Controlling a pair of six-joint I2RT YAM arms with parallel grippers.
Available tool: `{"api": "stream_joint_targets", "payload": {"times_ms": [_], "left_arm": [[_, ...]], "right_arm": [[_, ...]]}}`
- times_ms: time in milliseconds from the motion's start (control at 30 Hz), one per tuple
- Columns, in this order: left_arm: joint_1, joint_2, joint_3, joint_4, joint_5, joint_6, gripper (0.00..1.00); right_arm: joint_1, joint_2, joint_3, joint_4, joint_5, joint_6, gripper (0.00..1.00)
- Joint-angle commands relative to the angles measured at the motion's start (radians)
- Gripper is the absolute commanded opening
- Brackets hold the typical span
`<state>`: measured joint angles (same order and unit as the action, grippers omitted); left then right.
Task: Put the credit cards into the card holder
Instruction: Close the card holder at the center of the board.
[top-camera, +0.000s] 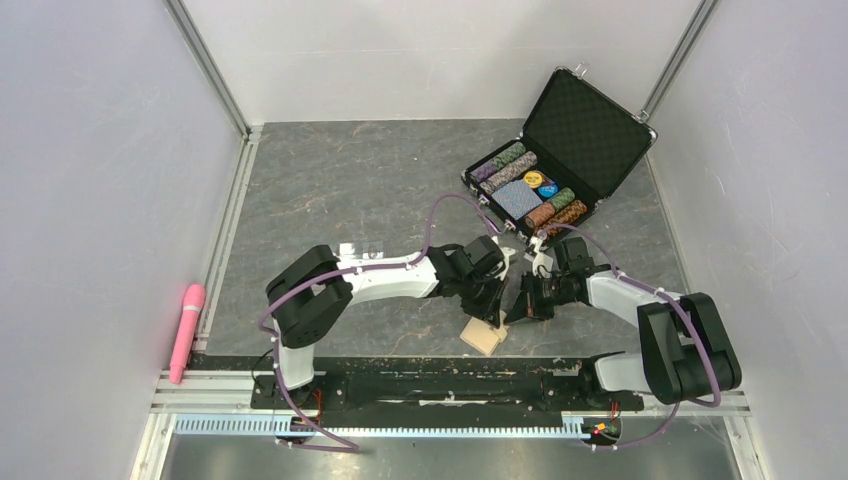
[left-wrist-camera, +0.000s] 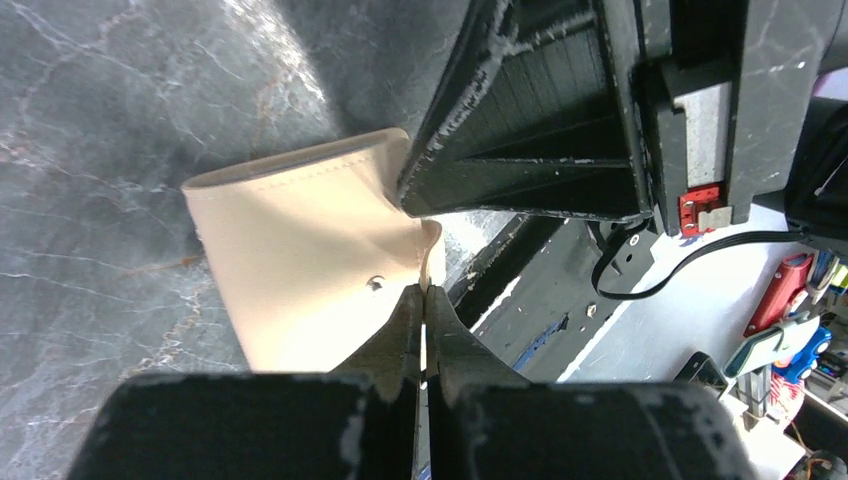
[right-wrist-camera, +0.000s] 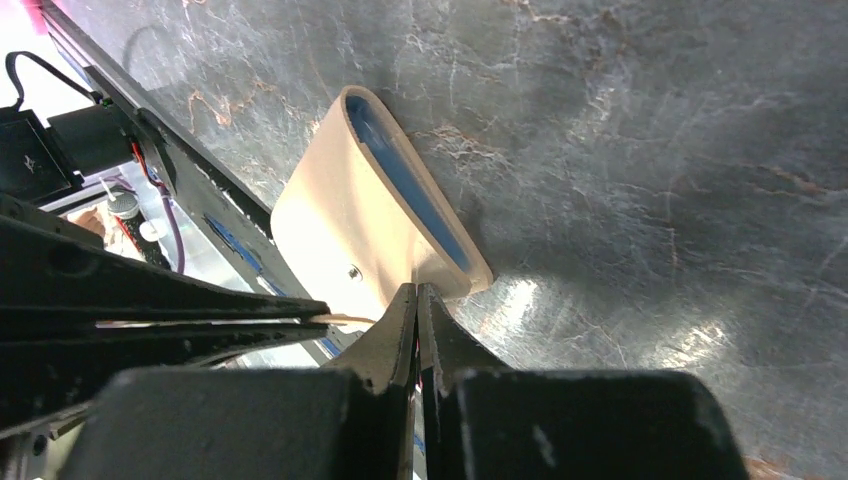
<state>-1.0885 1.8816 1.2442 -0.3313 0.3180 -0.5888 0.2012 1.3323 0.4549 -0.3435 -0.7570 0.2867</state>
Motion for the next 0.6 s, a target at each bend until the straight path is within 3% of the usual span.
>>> {"api": "stream_joint_targets", "payload": {"times_ms": [0,567], "left_arm": [[0.024,-0.059,-0.008,0.053,0.024,0.012,0.02],[0.043,-0.008,-0.005,-0.027,-0.007,0.063,0.02]], "right_arm": [[0.004,0.018,0.029,-0.026,0.053,-0.040,0.00],[0.009,0.007,0.068,0.011,-0.018,-0.033,0.00]]}}
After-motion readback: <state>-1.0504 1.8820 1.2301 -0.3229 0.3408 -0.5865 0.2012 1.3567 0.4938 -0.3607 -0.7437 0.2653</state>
